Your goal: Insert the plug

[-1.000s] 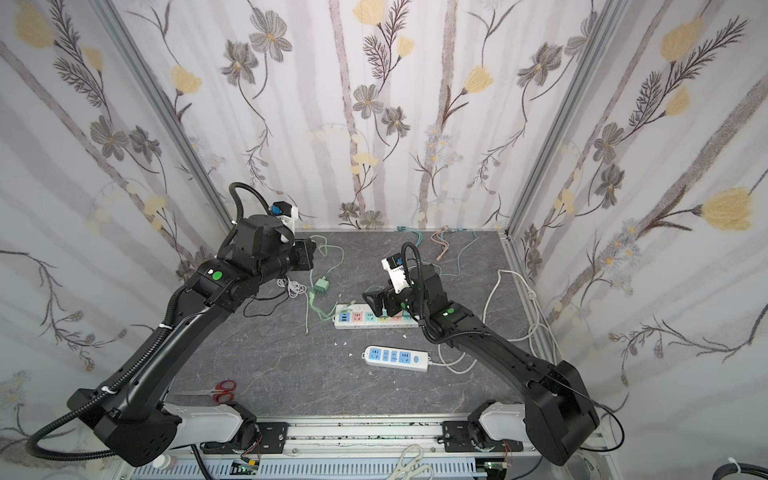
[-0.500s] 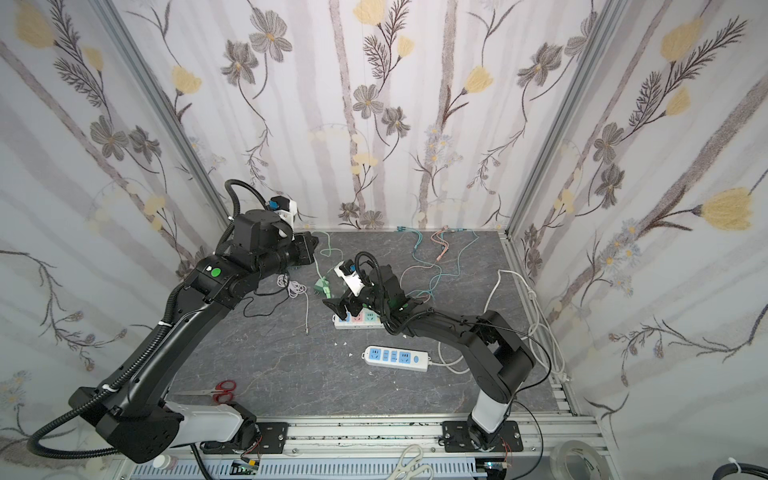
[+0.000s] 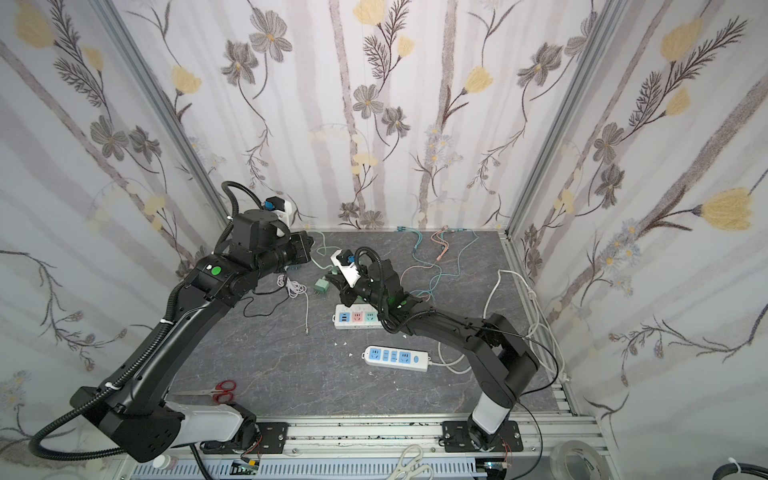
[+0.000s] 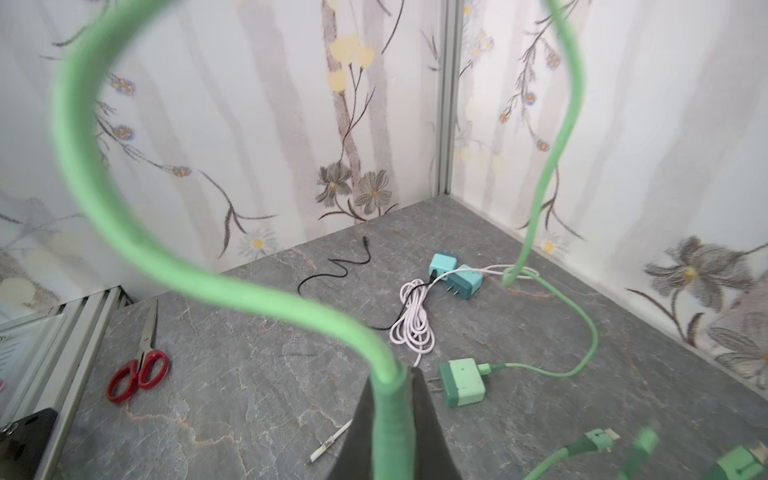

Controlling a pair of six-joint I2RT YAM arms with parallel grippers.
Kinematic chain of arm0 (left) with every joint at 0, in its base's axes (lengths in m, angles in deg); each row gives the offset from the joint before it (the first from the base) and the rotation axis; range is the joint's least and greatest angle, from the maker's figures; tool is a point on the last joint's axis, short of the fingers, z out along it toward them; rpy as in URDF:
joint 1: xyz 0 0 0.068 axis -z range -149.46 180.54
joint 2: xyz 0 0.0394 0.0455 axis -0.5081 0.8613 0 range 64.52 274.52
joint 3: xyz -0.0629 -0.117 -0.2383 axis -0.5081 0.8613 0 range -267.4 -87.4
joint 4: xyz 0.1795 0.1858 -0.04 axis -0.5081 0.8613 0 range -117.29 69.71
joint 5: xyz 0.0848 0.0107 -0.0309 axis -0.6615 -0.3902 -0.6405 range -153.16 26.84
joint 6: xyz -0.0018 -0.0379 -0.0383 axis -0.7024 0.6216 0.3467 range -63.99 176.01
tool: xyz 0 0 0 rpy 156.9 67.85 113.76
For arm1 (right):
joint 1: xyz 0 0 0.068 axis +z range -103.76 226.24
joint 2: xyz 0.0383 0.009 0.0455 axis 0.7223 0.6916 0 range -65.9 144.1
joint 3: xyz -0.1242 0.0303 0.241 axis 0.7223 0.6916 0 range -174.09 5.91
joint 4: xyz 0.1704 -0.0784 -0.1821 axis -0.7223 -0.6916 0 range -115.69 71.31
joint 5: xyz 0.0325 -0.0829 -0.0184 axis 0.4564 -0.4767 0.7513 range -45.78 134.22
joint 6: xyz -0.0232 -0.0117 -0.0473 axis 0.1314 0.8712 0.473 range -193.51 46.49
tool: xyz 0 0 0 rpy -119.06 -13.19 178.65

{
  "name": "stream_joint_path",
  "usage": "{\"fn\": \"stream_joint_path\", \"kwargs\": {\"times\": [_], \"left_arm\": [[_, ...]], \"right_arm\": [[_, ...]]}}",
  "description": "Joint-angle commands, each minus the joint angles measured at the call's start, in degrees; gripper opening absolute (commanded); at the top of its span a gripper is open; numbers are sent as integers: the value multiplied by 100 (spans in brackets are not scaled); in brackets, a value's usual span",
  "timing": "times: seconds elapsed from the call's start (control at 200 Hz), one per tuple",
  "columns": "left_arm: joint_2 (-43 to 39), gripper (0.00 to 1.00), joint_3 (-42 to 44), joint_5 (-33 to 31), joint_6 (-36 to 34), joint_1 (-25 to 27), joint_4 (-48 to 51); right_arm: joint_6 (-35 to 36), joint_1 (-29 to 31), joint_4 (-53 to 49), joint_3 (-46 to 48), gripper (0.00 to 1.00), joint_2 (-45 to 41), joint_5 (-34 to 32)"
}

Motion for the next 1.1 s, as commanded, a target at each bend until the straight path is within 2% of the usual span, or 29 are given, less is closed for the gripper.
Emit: {"fn": "stream_joint_path", "kwargs": {"times": [0.0, 0.07, 0.105, 0.14, 0.195, 0.23, 0.26, 0.32, 0.435, 0.555, 0.674, 0.864, 1.024, 1.099], "left_arm": [[258, 0, -47, 293, -106, -113, -283], [664, 1, -314, 479, -157, -217, -485], [916, 6, -552, 569, -253, -240, -524], [1176, 18, -766, 659, -424, -241, -559], [1498, 53, -938, 632, -671, -247, -746], [1639, 70, -974, 487, -797, -270, -889], [1751, 77, -1009, 328, -907, -297, -941], [1945, 83, -1080, 74, -1114, -384, -865], [2166, 90, -990, 121, -1436, -556, -424], [2200, 91, -397, 172, -2015, -603, -194], [2580, 90, -184, 150, -2349, -680, 266], [3414, 86, -331, 78, -2291, -687, 651], [3925, 83, -556, 281, -2367, -741, 940], [4070, 83, -590, 186, -2299, -766, 1001]], "right_arm": [[-340, -350, -560, 46, 0, -344, -121], [-578, -676, -896, -69, 0, -468, 70], [-684, -871, -1125, -211, 0, -472, 129], [-777, -1051, -1411, -402, 0, -428, 152], [-875, -1357, -1955, -829, 0, -261, 146], [-947, -1540, -2296, -1147, 0, -80, 138], [-1003, -1703, -2572, -1460, 0, 103, 178], [-1163, -1997, -2991, -2027, 0, 519, 250], [-1336, -2353, -3482, -3109, 0, 1306, 429], [-1361, -2424, -3732, -3680, 0, 1670, 438], [-1360, -2418, -3709, -3619, 0, 1592, 452], [-1352, -2420, -3704, -3275, 0, 1413, 515], [-1299, -2421, -3760, -3127, 0, 1326, 560], [-1273, -2420, -3817, -3102, 0, 1300, 560]]}}
